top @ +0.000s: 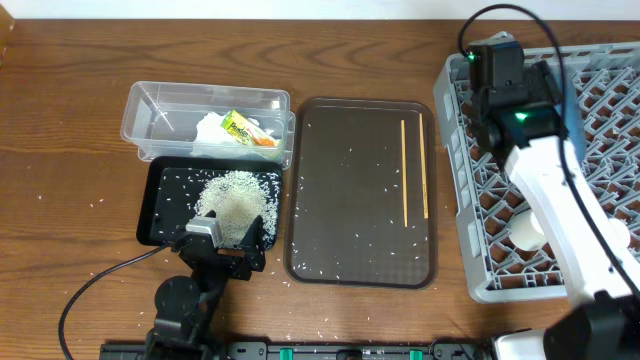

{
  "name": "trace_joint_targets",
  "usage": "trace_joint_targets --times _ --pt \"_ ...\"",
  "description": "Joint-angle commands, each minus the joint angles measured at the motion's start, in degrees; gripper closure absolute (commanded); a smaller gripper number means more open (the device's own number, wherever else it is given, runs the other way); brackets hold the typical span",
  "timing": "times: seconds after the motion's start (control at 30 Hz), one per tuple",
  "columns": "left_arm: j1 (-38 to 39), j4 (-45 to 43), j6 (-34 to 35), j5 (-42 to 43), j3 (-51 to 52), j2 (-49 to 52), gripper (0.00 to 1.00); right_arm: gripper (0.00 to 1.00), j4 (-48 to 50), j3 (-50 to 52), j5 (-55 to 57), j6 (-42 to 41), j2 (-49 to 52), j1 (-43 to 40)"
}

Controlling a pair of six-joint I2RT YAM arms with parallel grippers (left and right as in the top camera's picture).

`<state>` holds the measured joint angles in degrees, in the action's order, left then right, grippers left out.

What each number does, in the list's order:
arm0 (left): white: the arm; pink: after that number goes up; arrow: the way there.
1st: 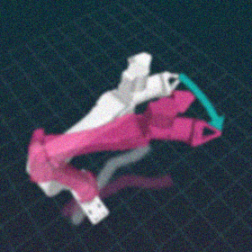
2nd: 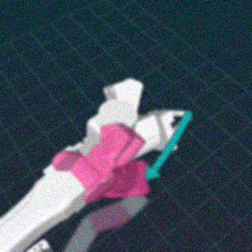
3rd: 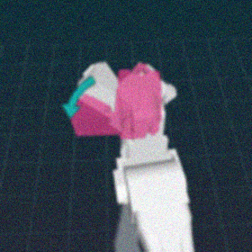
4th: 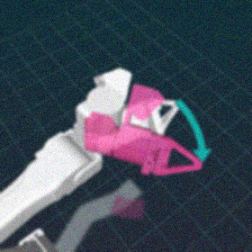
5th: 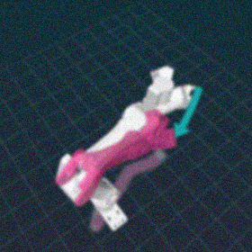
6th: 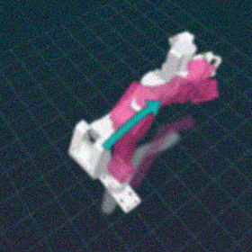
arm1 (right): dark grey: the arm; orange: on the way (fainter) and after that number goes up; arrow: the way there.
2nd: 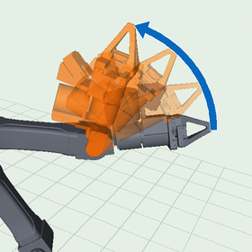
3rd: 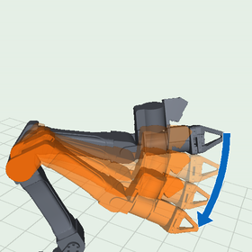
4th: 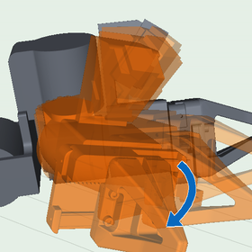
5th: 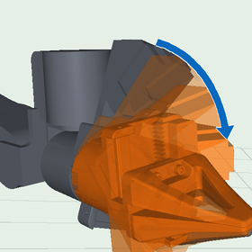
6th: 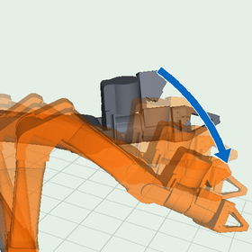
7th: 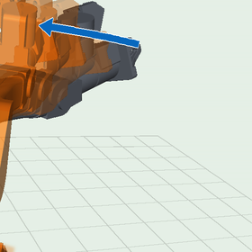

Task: Sort waste into correct bins and load items into the dishwasher rack

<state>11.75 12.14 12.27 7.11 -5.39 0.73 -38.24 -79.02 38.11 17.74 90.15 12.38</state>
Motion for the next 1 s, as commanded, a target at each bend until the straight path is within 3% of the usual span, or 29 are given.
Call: trace_joint_targets --times 0.0,0.1,0.17,0.27,0.4,0.57,0.87,0.97 --pt "0.2 0.4 0.7 -0.5 1.4 -0.5 0.07 0.28 -4.1 0.0 -23.4 -18.5 -0.5 1.6" --pt "0.2 0.4 0.7 -0.5 1.4 -0.5 0.07 0.37 -9.3 0.6 -42.3 -29.9 0.9 3.2" --pt "0.2 0.4 0.7 -0.5 1.4 -0.5 0.07 0.43 -9.9 2.1 -48.0 -34.2 2.2 4.7" --pt "0.2 0.4 0.7 -0.5 1.4 -0.5 0.07 0.47 -8.3 5.9 -46.0 -41.3 5.4 8.0" --pt "0.2 0.4 0.7 -0.5 1.4 -0.5 0.07 0.49 -6.0 9.3 -34.3 -52.8 11.5 10.4" --pt "0.2 0.4 0.7 -0.5 1.4 -0.5 0.07 0.53 -1.1 9.4 -33.6 -53.6 17.4 9.8" --pt "0.2 0.4 0.7 -0.5 1.4 -0.5 0.07 0.91 0.6 9.4 -34.0 -52.3 21.5 10.0" --pt "0.2 0.4 0.7 -0.5 1.4 -0.5 0.07 0.89 0.4 9.4 -35.0 -50.2 21.0 10.0"
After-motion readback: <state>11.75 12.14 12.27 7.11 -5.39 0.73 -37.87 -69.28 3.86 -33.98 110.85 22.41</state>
